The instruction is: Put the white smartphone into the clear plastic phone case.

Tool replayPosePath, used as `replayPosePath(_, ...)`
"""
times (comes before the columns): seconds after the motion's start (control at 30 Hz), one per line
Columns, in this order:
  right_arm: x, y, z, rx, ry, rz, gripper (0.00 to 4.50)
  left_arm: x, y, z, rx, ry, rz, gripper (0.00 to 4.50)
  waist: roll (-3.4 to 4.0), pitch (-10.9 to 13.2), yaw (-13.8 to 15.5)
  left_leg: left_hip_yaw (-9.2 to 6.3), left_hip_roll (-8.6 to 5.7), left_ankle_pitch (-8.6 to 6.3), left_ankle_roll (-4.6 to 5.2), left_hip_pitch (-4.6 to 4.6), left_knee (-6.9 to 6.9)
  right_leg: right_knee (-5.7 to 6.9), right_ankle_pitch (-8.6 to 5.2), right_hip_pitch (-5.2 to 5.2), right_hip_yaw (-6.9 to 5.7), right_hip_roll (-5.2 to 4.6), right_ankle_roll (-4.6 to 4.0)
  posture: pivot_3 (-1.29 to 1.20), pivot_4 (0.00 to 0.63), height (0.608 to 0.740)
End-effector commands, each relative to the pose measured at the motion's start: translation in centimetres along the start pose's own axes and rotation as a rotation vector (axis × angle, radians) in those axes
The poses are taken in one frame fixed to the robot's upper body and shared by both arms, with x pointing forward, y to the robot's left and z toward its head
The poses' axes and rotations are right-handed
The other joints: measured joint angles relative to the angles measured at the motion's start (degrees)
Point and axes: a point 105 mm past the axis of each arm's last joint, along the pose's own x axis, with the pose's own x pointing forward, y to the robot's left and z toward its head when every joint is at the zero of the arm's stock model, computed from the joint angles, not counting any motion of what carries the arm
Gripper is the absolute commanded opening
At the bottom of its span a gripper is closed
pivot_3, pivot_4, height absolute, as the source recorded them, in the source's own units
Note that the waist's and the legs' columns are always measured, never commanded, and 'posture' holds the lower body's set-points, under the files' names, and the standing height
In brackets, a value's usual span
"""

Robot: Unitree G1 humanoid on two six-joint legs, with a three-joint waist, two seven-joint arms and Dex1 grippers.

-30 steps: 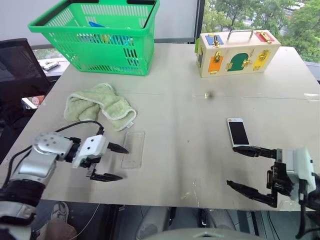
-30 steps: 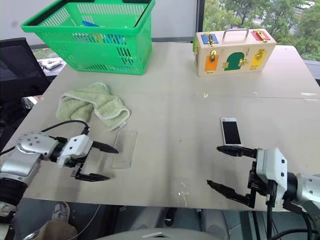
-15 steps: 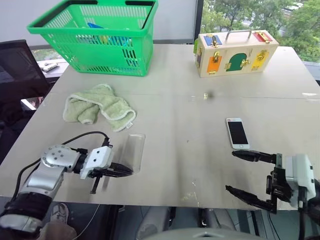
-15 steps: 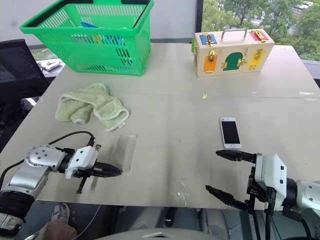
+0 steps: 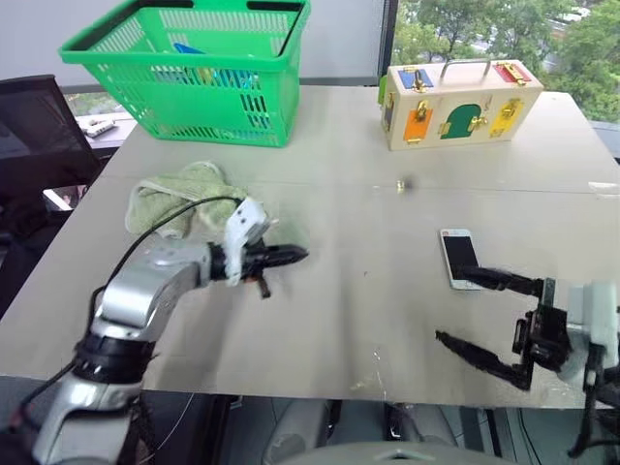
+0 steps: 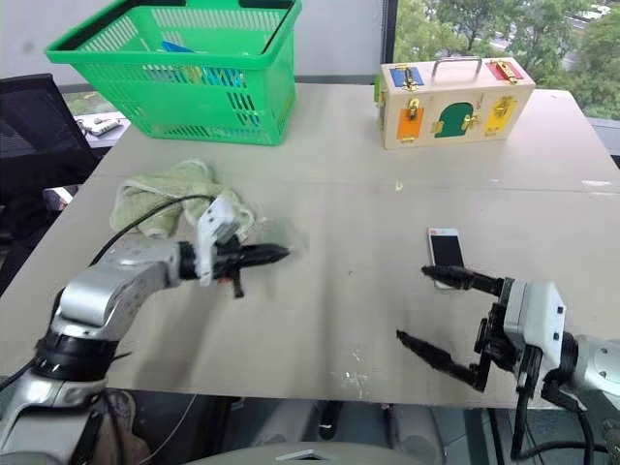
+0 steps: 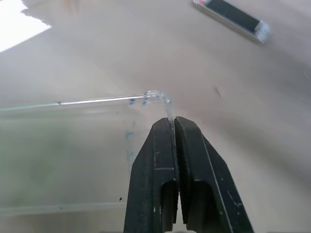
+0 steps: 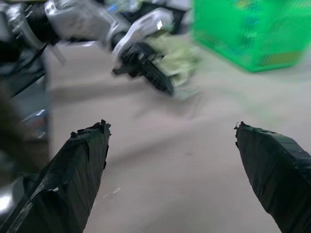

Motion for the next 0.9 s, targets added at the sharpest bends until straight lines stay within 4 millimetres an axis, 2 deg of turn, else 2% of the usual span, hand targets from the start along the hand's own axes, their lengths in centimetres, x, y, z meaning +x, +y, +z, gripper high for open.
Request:
replayPosePath(0.03,-0.1,-0.1,1.3,-0.015,-0.04,-0.014,4.5,2.0,0.0,1.1,-0.054,0.041,0.039,0.08,-0.03,0.02,-0.06,0.02,0.0,0.0,0.0,-0.01,0.0,0.0,0.0,0.0,0.02,0.01,0.01,0.0,0.15,0.74)
replayPosePath(0.13,-0.1,-0.1,1.7,-0.028,-0.041,-0.002,4.5,4.4,-0.2,1.9,-0.082,0.049,0.053,0.08,-0.07,0.04,0.08,-0.01,0.0,0.05,0.07,-0.02,0.0,0.01,0.0,0.02,-0.02,0.03,0.0,0.0,0.15,0.74)
replayPosePath(0.27,-0.3,-0.5,1.7,-0.039,-0.013,0.01,4.5,6.8,-0.5,1.9,-0.13,0.102,0.076,0.08,-0.15,0.09,-0.08,0.02,0.0,0.07,0.1,-0.02,0.03,0.01,0.01,0.03,0.01,0.03,0.01,0.0,0.15,0.74)
replayPosePath(0.4,-0.2,-0.9,1.7,-0.044,0.007,0.018,4.5,7.1,-1.8,2.5,-0.182,0.125,0.018,1.81,-0.2,0.12,-0.1,0.03,0.0,0.08,0.1,-0.02,0.03,0.03,0.01,0.02,0.01,0.04,0.01,0.0,0.15,0.74)
replayPosePath(0.43,-0.2,-0.9,1.7,-0.045,0.011,0.02,4.5,6.9,-2.2,2.9,-0.197,0.112,-0.01,2.25,-0.2,0.13,-0.06,0.02,0.0,0.08,0.1,-0.02,0.03,0.03,0.01,0.02,0.0,0.04,0.0,0.0,0.15,0.74)
replayPosePath(0.5,0.1,-0.9,1.6,-0.042,0.012,0.02,4.5,5.2,-1.9,4.5,-0.136,0.038,-0.065,3.17,-0.24,0.15,-0.11,0.01,0.0,0.08,0.1,-0.03,0.03,0.03,0.01,0.02,0.0,0.03,0.0,0.0,0.15,0.74)
replayPosePath(0.6,0.5,-0.7,1.4,-0.033,0.013,0.019,4.5,2.0,-0.9,6.0,0.084,-0.023,-0.148,3.17,-0.23,0.18,-0.41,0.05,0.0,0.09,0.07,-0.01,0.02,0.06,0.01,-0.02,0.05,0.05,-0.03,0.0,0.15,0.74)
replayPosePath(0.7,0.7,-0.6,1.1,-0.024,0.01,0.018,4.5,0.0,0.1,5.4,0.262,0.027,-0.261,3.17,-0.19,0.16,-0.04,0.07,0.01,0.03,-0.05,0.0,-0.03,0.06,-0.02,-0.04,0.07,0.04,-0.12,0.0,0.15,0.74)
replayPosePath(0.83,0.8,-0.5,0.9,-0.02,0.005,0.019,4.5,-0.2,2.8,3.7,0.432,0.118,-0.31,3.17,-0.2,0.16,1.28,0.07,-0.03,0.0,-0.05,-0.01,0.04,-0.08,-0.1,0.03,0.04,-0.05,-0.27,0.0,0.15,0.74)
replayPosePath(0.9,0.7,-0.4,0.9,-0.019,0.009,0.027,4.5,0.8,4.0,3.7,0.476,0.135,-0.305,3.17,-0.25,0.19,1.54,0.07,-0.05,0.0,-0.03,-0.05,0.07,-0.09,-0.1,0.02,0.03,-0.09,-0.25,0.0,0.15,0.74)
